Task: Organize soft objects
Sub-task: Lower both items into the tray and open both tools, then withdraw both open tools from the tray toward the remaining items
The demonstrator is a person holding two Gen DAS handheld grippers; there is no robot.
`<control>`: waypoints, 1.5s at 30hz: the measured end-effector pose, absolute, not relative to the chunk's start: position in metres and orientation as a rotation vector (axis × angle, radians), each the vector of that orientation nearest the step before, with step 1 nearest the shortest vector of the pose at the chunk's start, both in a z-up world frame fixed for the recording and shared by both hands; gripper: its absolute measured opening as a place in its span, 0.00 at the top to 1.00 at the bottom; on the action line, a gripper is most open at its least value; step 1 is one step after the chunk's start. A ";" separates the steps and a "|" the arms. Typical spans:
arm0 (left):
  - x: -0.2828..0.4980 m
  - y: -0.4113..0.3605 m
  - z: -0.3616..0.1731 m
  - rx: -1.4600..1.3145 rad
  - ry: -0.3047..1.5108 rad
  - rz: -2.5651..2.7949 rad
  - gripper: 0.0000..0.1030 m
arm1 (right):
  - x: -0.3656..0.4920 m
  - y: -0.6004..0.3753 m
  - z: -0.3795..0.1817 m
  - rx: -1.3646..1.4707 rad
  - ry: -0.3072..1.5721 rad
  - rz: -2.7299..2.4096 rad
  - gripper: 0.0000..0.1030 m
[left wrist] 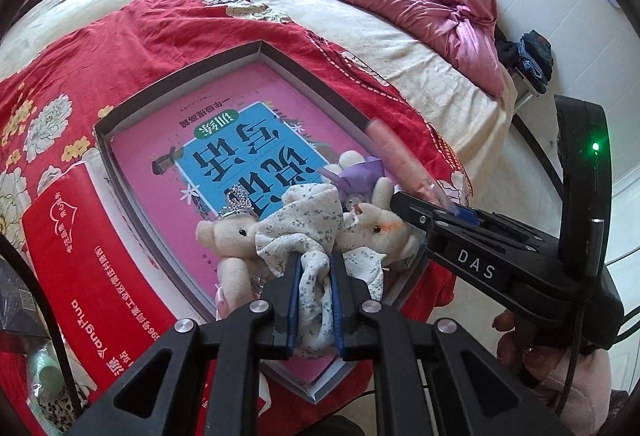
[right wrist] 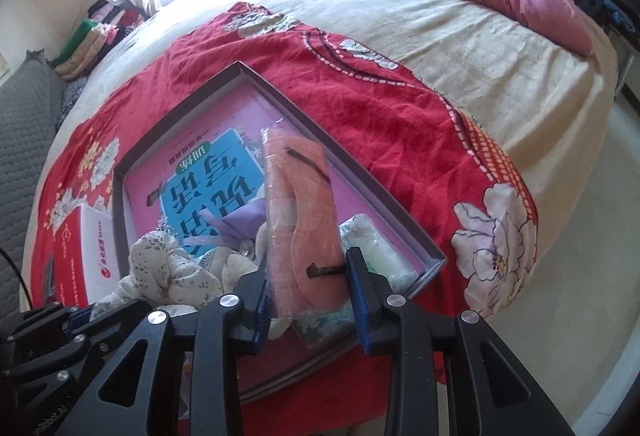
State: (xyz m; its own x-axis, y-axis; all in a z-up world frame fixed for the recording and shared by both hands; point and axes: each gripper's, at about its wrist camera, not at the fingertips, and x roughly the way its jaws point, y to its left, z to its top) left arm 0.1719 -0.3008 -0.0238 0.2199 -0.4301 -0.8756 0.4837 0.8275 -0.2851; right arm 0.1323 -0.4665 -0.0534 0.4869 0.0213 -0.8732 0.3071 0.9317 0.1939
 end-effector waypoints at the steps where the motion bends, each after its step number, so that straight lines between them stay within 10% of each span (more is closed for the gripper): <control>1: 0.172 -0.301 -0.023 0.051 1.191 -0.634 0.87 | 0.133 -0.466 -0.053 0.348 1.051 -0.175 0.66; 13: 0.170 -0.300 -0.020 0.054 1.189 -0.628 0.84 | 0.128 -0.464 -0.040 0.348 1.032 -0.161 0.61; 19: 0.171 -0.298 -0.017 0.059 1.182 -0.612 0.72 | 0.122 -0.466 -0.030 0.379 1.010 -0.165 0.45; 45: 0.161 -0.279 0.008 0.092 1.109 -0.563 0.30 | 0.113 -0.454 0.004 0.290 0.950 -0.194 0.32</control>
State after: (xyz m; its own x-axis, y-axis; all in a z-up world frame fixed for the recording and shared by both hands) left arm 0.1614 -0.2789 0.0079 0.3220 -0.3835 -0.8656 0.4728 0.8573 -0.2039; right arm 0.1128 -0.4543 0.0038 0.5685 -0.0358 -0.8219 0.2890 0.9441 0.1588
